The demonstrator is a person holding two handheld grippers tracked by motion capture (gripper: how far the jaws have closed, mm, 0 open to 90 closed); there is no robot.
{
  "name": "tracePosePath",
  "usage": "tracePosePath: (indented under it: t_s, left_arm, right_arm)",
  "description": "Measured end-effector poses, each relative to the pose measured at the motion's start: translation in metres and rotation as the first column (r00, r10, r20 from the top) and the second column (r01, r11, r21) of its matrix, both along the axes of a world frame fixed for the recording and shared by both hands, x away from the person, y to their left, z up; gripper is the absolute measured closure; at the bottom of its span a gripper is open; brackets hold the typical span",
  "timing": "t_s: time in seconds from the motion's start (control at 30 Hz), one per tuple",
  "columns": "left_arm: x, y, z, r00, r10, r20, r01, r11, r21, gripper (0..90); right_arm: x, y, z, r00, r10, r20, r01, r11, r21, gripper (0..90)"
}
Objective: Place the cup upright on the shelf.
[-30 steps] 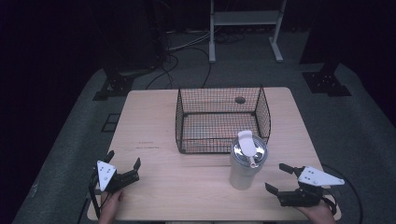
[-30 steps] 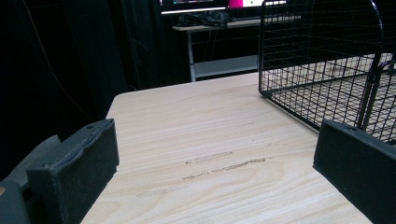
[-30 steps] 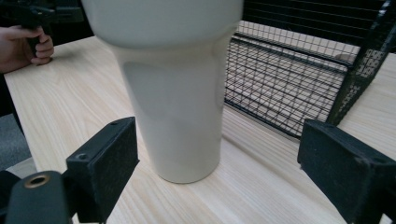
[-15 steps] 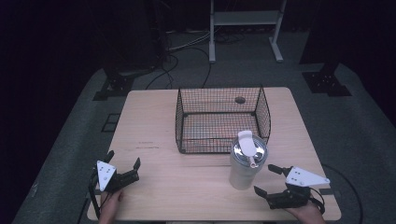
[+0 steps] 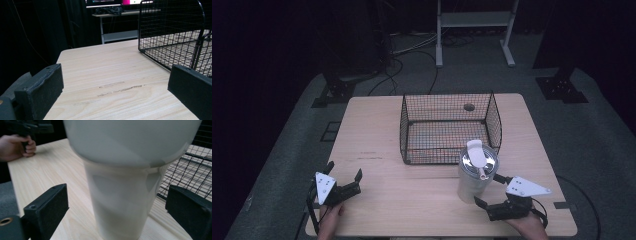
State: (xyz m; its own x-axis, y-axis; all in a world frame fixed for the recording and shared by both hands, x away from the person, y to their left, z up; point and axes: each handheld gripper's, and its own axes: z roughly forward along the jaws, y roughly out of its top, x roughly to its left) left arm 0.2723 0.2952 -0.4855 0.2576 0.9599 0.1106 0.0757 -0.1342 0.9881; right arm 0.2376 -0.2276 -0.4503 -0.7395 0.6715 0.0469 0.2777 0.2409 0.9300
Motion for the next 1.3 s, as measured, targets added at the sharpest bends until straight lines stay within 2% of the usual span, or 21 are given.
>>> tracePosePath:
  t_s: [0.3,0.83,1.03,1.23,1.3]
  left_arm:
    - [0.0,0.0,0.0,1.0,-0.001,-0.001,0.001,1.0,-0.004,0.0]
    - [0.0,0.001,0.0,1.0,-0.002,-0.001,0.002,1.0,-0.008,0.0]
    - [0.0,0.001,0.0,1.0,-0.003,-0.001,0.003,1.0,-0.006,0.0]
    - [0.0,0.001,0.0,1.0,-0.003,0.0,0.003,1.0,-0.006,0.0]
    - [0.0,0.001,0.0,1.0,-0.004,0.0,0.004,1.0,-0.006,0.0]
  right_arm:
    - [0.011,0.01,-0.002,0.9999,-0.012,0.007,0.012,1.0,0.015,2.8]
    - [0.025,0.024,-0.005,0.9989,-0.033,0.031,0.031,0.997,0.073,2.3]
    - [0.027,0.027,-0.004,0.999,-0.043,0.014,0.042,0.994,0.102,2.4]
    - [0.03,0.029,-0.004,0.9987,-0.047,0.022,0.044,0.992,0.114,4.6]
    - [0.031,0.029,-0.004,0.9983,-0.044,0.037,0.039,0.993,0.113,5.1]
